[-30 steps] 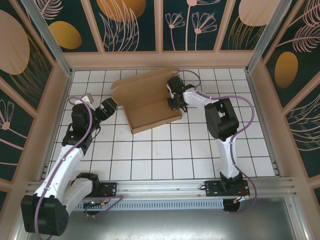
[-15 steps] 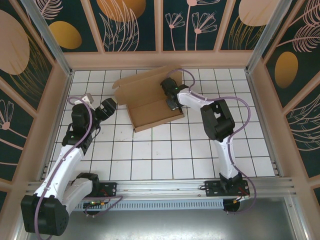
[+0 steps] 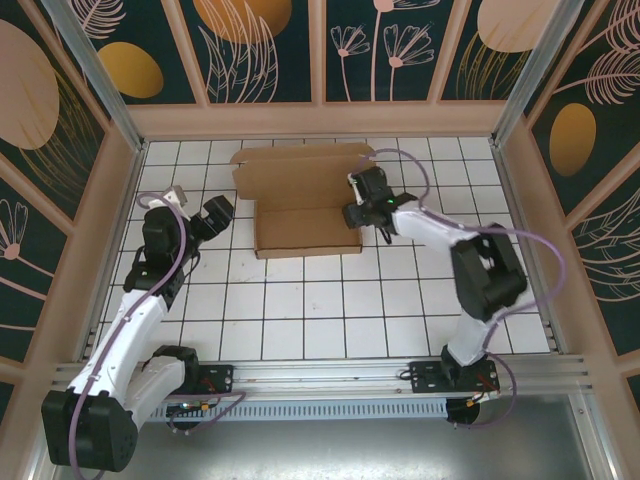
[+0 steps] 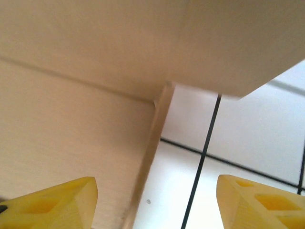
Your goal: Fold the paper box
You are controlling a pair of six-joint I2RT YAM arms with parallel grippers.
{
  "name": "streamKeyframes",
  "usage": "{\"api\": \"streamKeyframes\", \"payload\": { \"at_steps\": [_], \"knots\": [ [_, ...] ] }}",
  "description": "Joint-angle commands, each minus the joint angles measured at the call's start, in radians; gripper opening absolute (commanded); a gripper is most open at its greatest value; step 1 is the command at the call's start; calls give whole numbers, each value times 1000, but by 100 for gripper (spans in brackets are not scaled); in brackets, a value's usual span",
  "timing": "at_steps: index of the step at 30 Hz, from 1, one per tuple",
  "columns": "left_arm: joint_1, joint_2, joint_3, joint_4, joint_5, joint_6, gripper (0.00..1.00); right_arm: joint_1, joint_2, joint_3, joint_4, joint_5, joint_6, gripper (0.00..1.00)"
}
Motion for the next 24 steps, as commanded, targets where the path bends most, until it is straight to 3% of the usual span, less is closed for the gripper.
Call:
{"api": "streamKeyframes", "payload": {
  "at_steps": [1,3,6,9,12,16,21,24],
  "knots": [
    [0,-14,90,-11,-39,83,98,-19,-207,-165,365,-105,45,67],
    [0,-11,128,-17,-90,112,98,-29,-311,-316,602,-178,21,66],
    [0,-5,148,51,-139,161,98,-25,-399,-507,935,-190,-92,59],
    [-1,17,107,159,-310,106,92,-45,-427,-474,880,-172,-102,64],
    [1,52,73,288,-269,281,99,-99,-422,-504,950,-303,-131,64],
    [6,128,66,363,-247,351,98,-213,-340,-502,1046,-364,-142,65],
    [63,271,120,344,-294,237,98,-386,-177,-482,1191,-692,-244,64],
    [79,330,142,391,-294,201,98,-424,-77,-408,1169,-883,-310,64]
  ]
}}
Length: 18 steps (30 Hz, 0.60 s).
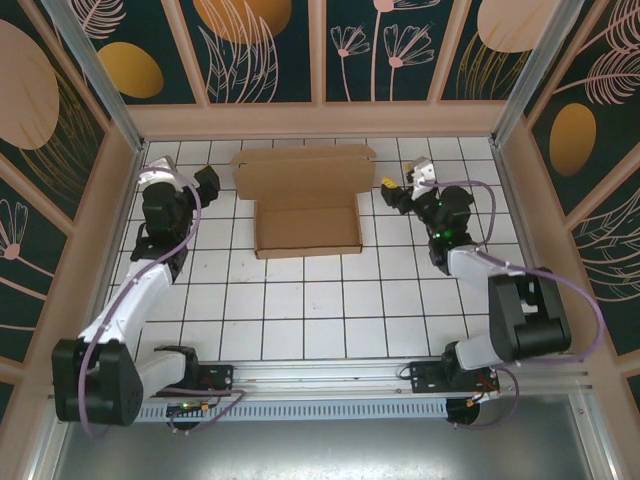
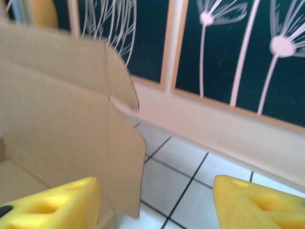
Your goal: Fold the paper box
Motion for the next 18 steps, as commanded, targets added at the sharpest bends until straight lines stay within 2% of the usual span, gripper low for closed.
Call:
{"api": "streamKeyframes", "payload": {
  "at_steps": [1,4,10,14,18],
  "knots": [
    [17,43,55,93,-27,-48,98,-21,84,86,84,-290,-103,64],
    [35,102,85,125,-9,-66,97,-27,176,171,78,-353,-95,66],
    [55,229,128,190,109,-93,95,-26,343,329,53,-391,-82,66],
    [59,296,160,201,124,-105,95,-20,409,394,20,-426,-79,63],
    [67,375,202,235,235,-148,92,-23,437,414,10,-460,-49,61]
  ]
}}
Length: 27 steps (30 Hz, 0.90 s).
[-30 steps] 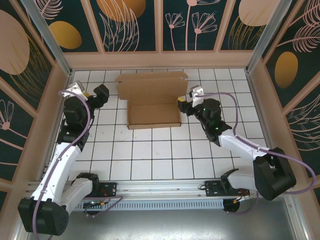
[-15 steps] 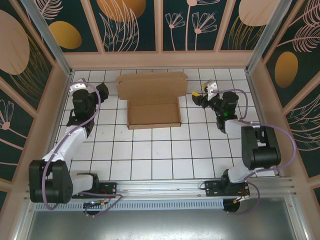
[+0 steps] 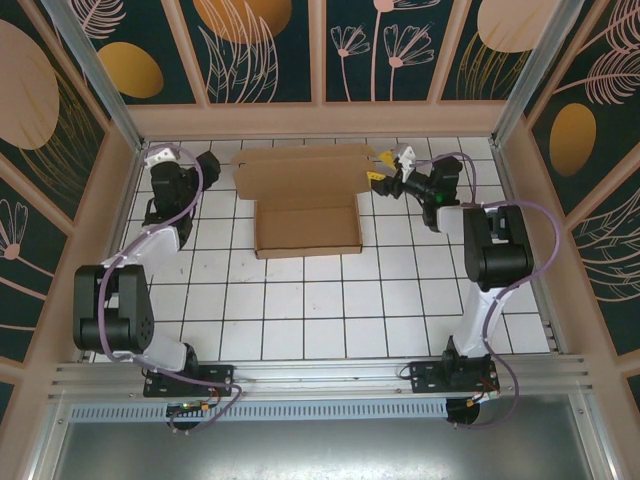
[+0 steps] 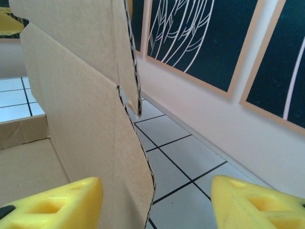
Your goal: Fold the paper box
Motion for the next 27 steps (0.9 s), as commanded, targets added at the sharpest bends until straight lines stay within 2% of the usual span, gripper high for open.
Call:
{"api": "streamKeyframes", "payload": {
  "at_steps": [1,9,13,18,24,27],
  "knots": [
    [11,59,63,76,122,-48,91,1,22,34,-3,-71,20,60],
    [11,154,112,143,261,-119,89,18,52,50,-37,-70,38,50],
    [11,184,95,171,280,-148,88,31,68,80,-85,-53,31,44],
    [11,198,82,205,333,-200,86,56,67,76,-105,-13,21,27],
    [11,187,10,270,367,-271,82,91,3,13,-67,155,19,10],
    [10,171,-33,315,384,-318,81,142,-48,-25,-84,315,-14,9]
  ]
}}
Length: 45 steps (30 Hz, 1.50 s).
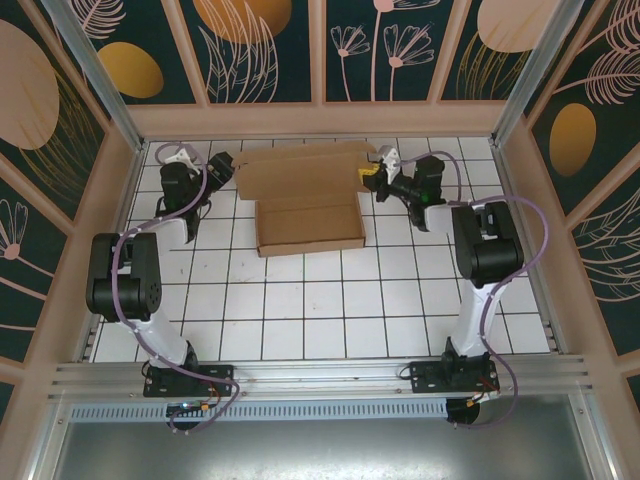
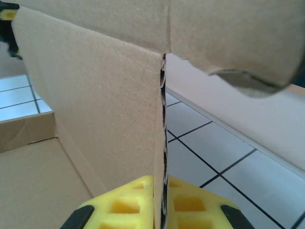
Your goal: Fold the paper box
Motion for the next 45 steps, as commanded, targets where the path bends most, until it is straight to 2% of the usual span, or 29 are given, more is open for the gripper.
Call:
{"api": "streamKeyframes", "payload": {
  "at_steps": [1,5,10,13,15,18,22,25,28,32,36,42,45],
  "knots": [
    [6,-21,-48,105,51,-81,81,67,-80,-49,-24,238,-56,8],
    [-2,-55,-101,150,65,-122,80,171,-107,-58,-73,541,-50,7],
    [-30,-92,-140,143,54,-120,80,263,-97,-60,-45,892,94,0],
    [-55,-110,-161,142,39,-129,81,298,-70,-58,0,1000,182,0],
    [-71,-120,-169,137,32,-129,81,321,-44,-41,10,1029,219,0],
    [-76,-141,-176,111,20,-116,81,348,-13,-15,15,1112,169,0],
    [-76,-205,-167,-25,-47,5,86,348,-42,-57,26,1073,124,0],
    [-64,-275,-173,-131,-128,114,89,313,-86,-118,49,983,106,0],
    [-34,-342,-198,-166,-160,191,89,271,-129,-183,81,799,71,0],
    [-22,-408,-199,-220,-187,388,90,210,-167,-233,104,581,58,0],
    [-22,-434,-208,-187,-112,599,90,155,-180,-254,123,410,81,0],
    [-22,-325,-164,-114,-40,838,90,148,-169,-240,108,369,77,0],
    [-21,-262,-123,-133,65,961,92,146,-167,-234,93,356,78,0]
  ]
}}
